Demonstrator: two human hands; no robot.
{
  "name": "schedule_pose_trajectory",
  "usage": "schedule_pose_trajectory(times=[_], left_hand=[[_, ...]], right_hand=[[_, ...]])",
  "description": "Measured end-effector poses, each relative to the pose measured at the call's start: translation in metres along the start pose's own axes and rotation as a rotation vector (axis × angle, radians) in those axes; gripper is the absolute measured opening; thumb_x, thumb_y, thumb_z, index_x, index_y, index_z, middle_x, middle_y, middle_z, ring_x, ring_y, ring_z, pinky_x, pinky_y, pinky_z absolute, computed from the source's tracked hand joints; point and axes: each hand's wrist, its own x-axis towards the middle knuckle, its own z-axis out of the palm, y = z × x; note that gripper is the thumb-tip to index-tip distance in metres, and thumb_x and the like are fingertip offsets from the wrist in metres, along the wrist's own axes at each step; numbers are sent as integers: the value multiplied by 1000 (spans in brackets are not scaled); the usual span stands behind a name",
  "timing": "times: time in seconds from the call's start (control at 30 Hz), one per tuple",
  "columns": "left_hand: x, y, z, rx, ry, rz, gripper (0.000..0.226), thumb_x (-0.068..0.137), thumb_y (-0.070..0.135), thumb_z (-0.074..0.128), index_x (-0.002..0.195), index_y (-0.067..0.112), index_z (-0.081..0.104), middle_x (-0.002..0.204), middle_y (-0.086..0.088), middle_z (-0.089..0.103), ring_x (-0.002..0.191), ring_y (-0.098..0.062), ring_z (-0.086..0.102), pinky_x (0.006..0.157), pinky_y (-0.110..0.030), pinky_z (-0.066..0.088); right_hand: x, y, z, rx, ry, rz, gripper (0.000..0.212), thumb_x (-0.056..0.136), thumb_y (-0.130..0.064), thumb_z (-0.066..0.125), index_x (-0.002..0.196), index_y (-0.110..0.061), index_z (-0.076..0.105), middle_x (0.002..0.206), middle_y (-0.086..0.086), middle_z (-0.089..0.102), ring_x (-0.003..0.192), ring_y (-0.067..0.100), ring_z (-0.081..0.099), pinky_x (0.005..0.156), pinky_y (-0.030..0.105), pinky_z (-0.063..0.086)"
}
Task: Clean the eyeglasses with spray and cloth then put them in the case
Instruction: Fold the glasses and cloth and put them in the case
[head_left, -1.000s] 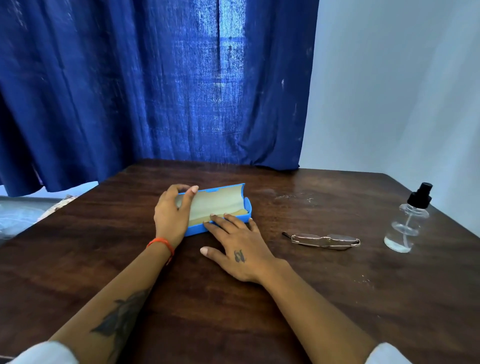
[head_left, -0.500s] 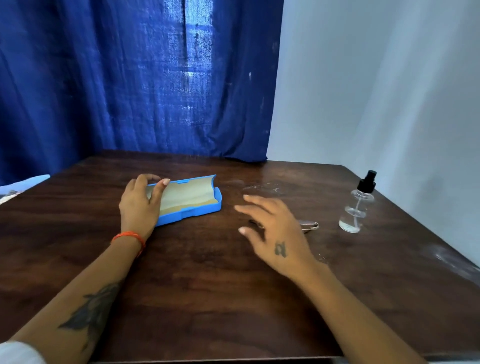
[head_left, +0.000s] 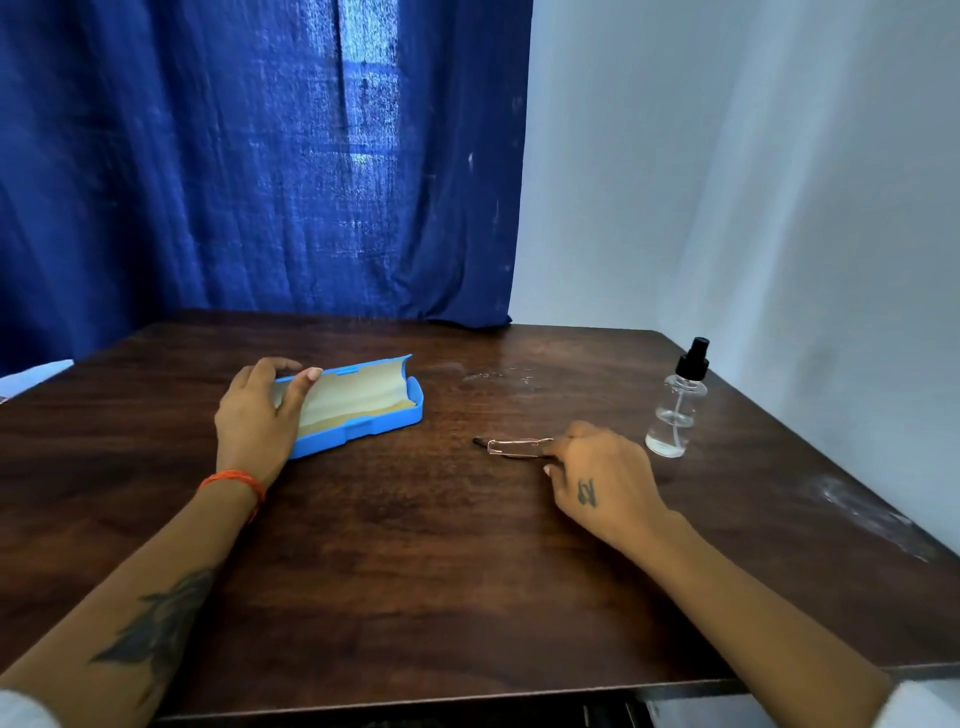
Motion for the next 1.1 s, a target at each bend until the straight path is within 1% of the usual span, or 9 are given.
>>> schedule_pose_trajectory(times=[0.13,0.23,0.33,0.37,0.43,0.53,0.7,0.9,1.1], left_hand=[[2,0,1,-9,3,-6,31,88,41,52,99,13,60,108,-12,62,106,-28,53,90,-37,38],[2,0,1,-18,1,-14,31,88,41,52,98,13,60,108,-12,62,106,-27,53,89,-35,37],[2,0,1,-26,3,-19,30,88,40,53,97,13,61,106,-12,63,105,-27,53,88,-33,37],[2,0,1,-29,4,-18,29,88,40,54,96,13,61,105,-11,63,104,-27,54,86,-31,36],[2,1,1,-32,7,-22,28,88,39,54,96,13,62,104,-11,63,102,-26,54,84,-28,34],[2,2,2,-30,10,-27,29,88,41,53,96,14,61,103,-9,63,100,-25,55,81,-27,33],[2,1,2,-41,1,-46,32,89,44,49,97,16,60,105,-8,64,99,-24,56,79,-28,34],[2,-1,3,-28,-4,-36,33,90,45,46,98,15,59,102,-8,65,95,-23,57,75,-28,34],[4,-4,4,-15,-10,-10,35,90,46,44,97,15,59,93,-5,63,87,-20,56,72,-29,35]], right_hand=[[13,-1,1,-58,-72,17,25,87,-27,51,105,-20,66,105,4,55,95,25,56,69,31,46],[20,1,2,-86,-57,-4,20,84,-24,56,99,-17,67,104,2,56,97,23,53,68,32,49],[21,5,3,-163,-14,-85,13,84,-21,59,93,-17,68,100,1,58,96,21,51,59,27,40],[20,6,2,-198,12,-120,12,83,-20,61,91,-16,68,97,1,59,93,22,52,59,27,37],[19,7,-1,-244,90,-162,9,77,-16,68,85,-13,70,89,3,64,84,24,57,61,29,43],[21,0,-9,-178,261,-218,8,69,-9,77,73,-7,70,73,9,65,66,29,61,55,33,50],[51,-46,-17,-143,457,-422,6,76,-13,70,71,-11,67,70,5,65,64,26,60,54,31,48],[91,-111,1,-252,439,-695,15,61,-7,75,60,-15,62,61,1,61,58,19,58,50,26,42],[103,-130,24,-212,288,-704,13,59,-11,78,63,-14,66,65,1,64,60,18,61,50,24,47]])
